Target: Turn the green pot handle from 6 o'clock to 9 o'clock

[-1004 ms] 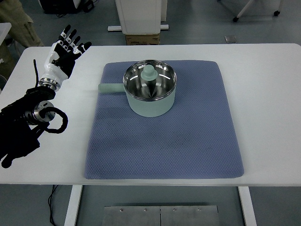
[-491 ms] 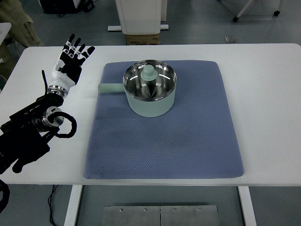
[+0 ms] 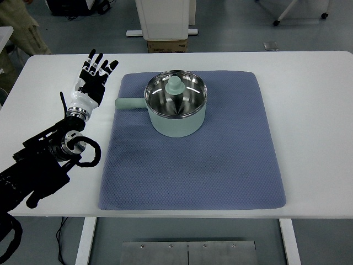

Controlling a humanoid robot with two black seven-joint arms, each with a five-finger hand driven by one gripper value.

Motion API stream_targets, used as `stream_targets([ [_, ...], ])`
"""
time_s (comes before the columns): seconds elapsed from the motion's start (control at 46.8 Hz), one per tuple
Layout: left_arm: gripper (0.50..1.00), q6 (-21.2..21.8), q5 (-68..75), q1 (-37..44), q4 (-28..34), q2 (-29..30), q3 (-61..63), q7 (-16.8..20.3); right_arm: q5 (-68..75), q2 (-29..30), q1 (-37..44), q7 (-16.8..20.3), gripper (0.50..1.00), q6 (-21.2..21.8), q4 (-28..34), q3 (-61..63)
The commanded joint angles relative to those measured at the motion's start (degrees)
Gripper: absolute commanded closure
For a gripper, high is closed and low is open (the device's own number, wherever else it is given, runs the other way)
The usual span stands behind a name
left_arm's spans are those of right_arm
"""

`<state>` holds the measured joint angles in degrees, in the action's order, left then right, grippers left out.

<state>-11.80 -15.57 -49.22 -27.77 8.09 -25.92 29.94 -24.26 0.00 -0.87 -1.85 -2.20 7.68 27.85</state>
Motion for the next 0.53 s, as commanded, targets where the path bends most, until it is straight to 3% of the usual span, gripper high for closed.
stream_targets([
  [0.0,0.5,0.03,0.01,0.0,0.0,-0.62,-0.01,0.03,0.0,0.0,0.0,-0.08,0.5,0.0,-0.03,0.01],
  [0.513,0.5,-0.06,0.01,0.09,0.0,-1.59,-0.36,0.03,0.0,0.0,0.08,0.0,0.5,0.0,-0.12,-0.08],
])
